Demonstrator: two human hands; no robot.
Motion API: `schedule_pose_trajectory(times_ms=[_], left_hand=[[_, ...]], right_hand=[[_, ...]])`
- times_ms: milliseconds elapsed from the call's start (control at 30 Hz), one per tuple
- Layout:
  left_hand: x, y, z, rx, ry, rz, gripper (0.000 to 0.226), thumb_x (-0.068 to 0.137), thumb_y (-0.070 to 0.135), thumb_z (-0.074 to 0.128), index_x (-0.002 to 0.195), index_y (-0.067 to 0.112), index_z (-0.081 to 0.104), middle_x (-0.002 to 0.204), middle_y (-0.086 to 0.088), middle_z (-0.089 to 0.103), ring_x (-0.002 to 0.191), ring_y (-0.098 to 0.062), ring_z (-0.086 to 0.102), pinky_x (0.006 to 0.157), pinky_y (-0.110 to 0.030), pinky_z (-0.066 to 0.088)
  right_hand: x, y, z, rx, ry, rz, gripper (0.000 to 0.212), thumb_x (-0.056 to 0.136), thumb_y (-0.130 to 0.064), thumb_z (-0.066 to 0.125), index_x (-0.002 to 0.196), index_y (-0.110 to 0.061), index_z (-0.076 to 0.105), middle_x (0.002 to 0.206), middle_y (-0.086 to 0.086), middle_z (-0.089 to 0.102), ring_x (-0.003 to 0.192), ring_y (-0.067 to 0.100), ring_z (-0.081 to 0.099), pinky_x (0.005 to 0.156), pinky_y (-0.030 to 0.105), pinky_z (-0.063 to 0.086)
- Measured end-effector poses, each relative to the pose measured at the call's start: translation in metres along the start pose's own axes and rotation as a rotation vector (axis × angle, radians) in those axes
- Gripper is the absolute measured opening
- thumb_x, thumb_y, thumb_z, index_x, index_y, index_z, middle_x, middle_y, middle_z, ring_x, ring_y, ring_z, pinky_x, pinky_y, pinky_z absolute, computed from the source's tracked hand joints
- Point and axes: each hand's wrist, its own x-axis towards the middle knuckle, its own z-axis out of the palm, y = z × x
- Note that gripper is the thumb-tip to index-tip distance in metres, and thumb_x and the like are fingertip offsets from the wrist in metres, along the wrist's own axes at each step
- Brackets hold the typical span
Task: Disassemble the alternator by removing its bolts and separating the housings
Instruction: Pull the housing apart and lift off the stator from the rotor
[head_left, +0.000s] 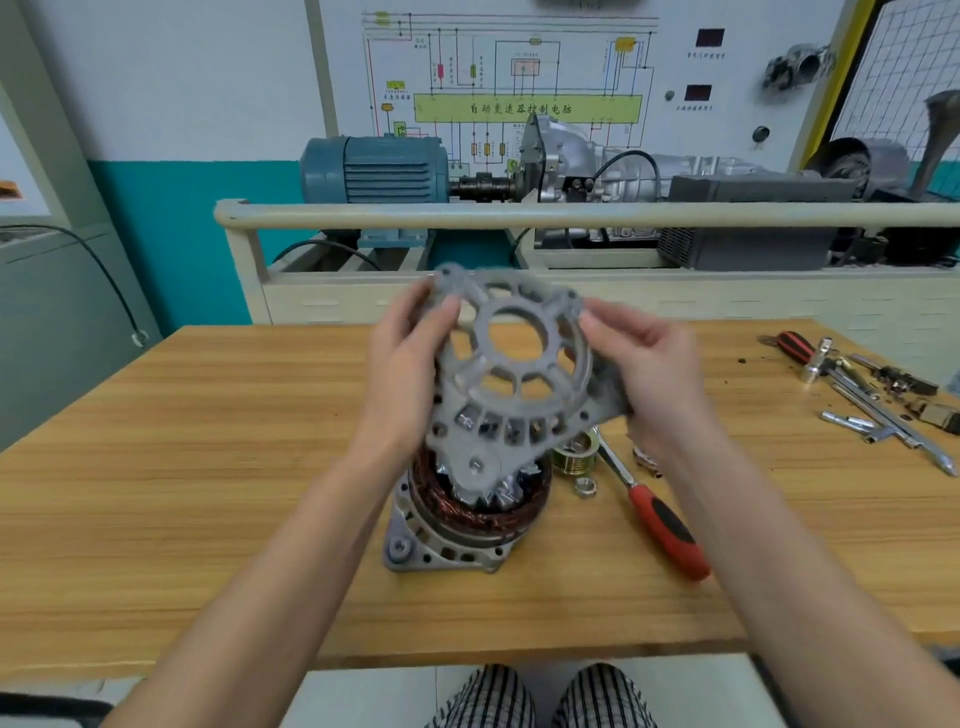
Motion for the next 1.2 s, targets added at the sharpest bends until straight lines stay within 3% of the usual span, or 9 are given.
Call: schedule_pose_trajectory(times_ms=[133, 300, 400, 533, 633, 700, 867, 1000, 1200], left_hand=[[0.028, 0.027, 0.005, 0.013, -0.020, -0.102, 0.053, 0.095, 0.033, 0.056, 0.143, 0.015, 0.040, 0.131, -0.009, 0.058, 0.114, -0.024, 0.061, 0.099, -0.047, 0.048], [0.025, 0.024, -0.013, -0.222, -0.009, -0.245, 0.052, 0.085, 0.028, 0.070, 0.127, 0.001, 0.055, 0.094, -0.012, 0.075, 0.078, -0.022, 0.073, 0.062, -0.031, 0.058], [0.025, 0.029, -0.030, -0.252, 0.060, -0.179, 0.070, 0.064, 0.032, 0.079, 0.121, -0.003, 0.058, 0.090, -0.011, 0.075, 0.076, -0.019, 0.072, 0.066, -0.030, 0.056], [0.020, 0.038, -0.054, -0.086, 0.157, 0.157, 0.060, 0.066, 0.025, 0.085, 0.118, 0.009, 0.060, 0.110, -0.004, 0.069, 0.100, -0.014, 0.067, 0.086, -0.027, 0.053], [0.014, 0.034, -0.077, 0.260, 0.179, 0.508, 0.047, 0.069, 0.023, 0.082, 0.107, 0.027, 0.054, 0.102, 0.015, 0.063, 0.095, 0.006, 0.061, 0.083, -0.012, 0.047], [0.008, 0.020, -0.089, 0.506, 0.114, 0.677, 0.051, 0.070, 0.022, 0.081, 0.111, 0.023, 0.051, 0.103, 0.021, 0.056, 0.094, 0.011, 0.056, 0.081, -0.008, 0.045], [-0.006, -0.042, -0.112, 1.039, -0.077, 0.804, 0.049, 0.076, 0.018, 0.080, 0.121, 0.010, 0.062, 0.095, -0.001, 0.068, 0.084, -0.014, 0.059, 0.063, -0.028, 0.049], [-0.006, -0.074, -0.121, 1.104, -0.178, 0.848, 0.036, 0.086, 0.020, 0.065, 0.119, 0.006, 0.064, 0.093, 0.001, 0.068, 0.083, -0.014, 0.056, 0.062, -0.027, 0.048], [-0.008, -0.110, -0.133, 1.254, -0.329, 0.774, 0.052, 0.065, 0.003, 0.082, 0.115, 0.009, 0.067, 0.092, 0.004, 0.070, 0.081, -0.018, 0.063, 0.064, -0.028, 0.049]], right_hand=[[0.017, -0.042, 0.009, 0.009, 0.022, -0.114, 0.014, 0.084, -0.006, 0.069, 0.097, -0.010, 0.068, 0.075, -0.003, 0.075, 0.070, 0.013, 0.072, 0.059, 0.024, 0.056], [0.017, -0.033, 0.026, -0.033, -0.003, -0.116, 0.016, 0.083, -0.007, 0.072, 0.097, -0.013, 0.068, 0.095, 0.006, 0.073, 0.089, 0.020, 0.071, 0.077, 0.033, 0.058], [0.018, -0.023, 0.040, 0.002, -0.055, -0.091, 0.021, 0.083, -0.011, 0.073, 0.103, -0.012, 0.067, 0.099, 0.008, 0.073, 0.091, 0.021, 0.071, 0.079, 0.033, 0.058], [0.023, -0.015, 0.059, -0.047, -0.213, -0.050, 0.046, 0.085, -0.027, 0.070, 0.124, -0.004, 0.060, 0.112, 0.008, 0.070, 0.105, 0.021, 0.067, 0.096, 0.040, 0.051], [0.026, -0.003, 0.070, -0.219, -0.302, -0.038, 0.035, 0.090, -0.038, 0.063, 0.119, -0.018, 0.063, 0.114, -0.001, 0.070, 0.109, 0.012, 0.064, 0.102, 0.041, 0.047], [0.026, 0.005, 0.077, -0.252, -0.338, -0.008, 0.021, 0.091, -0.040, 0.060, 0.108, -0.027, 0.063, 0.108, -0.006, 0.071, 0.104, 0.007, 0.066, 0.099, 0.038, 0.049], [0.031, 0.014, 0.103, -0.416, -0.506, 0.065, 0.039, 0.096, -0.045, 0.051, 0.122, -0.018, 0.060, 0.102, -0.005, 0.072, 0.093, 0.006, 0.069, 0.101, 0.036, 0.045], [0.044, 0.013, 0.121, -0.738, -0.687, 0.143, 0.051, 0.095, -0.050, 0.048, 0.128, -0.013, 0.057, 0.116, 0.001, 0.068, 0.099, 0.009, 0.066, 0.107, 0.039, 0.035], [0.054, 0.019, 0.112, -0.838, -0.731, 0.175, 0.040, 0.093, -0.047, 0.055, 0.120, -0.018, 0.061, 0.103, -0.006, 0.071, 0.094, 0.003, 0.067, 0.103, 0.036, 0.037]])
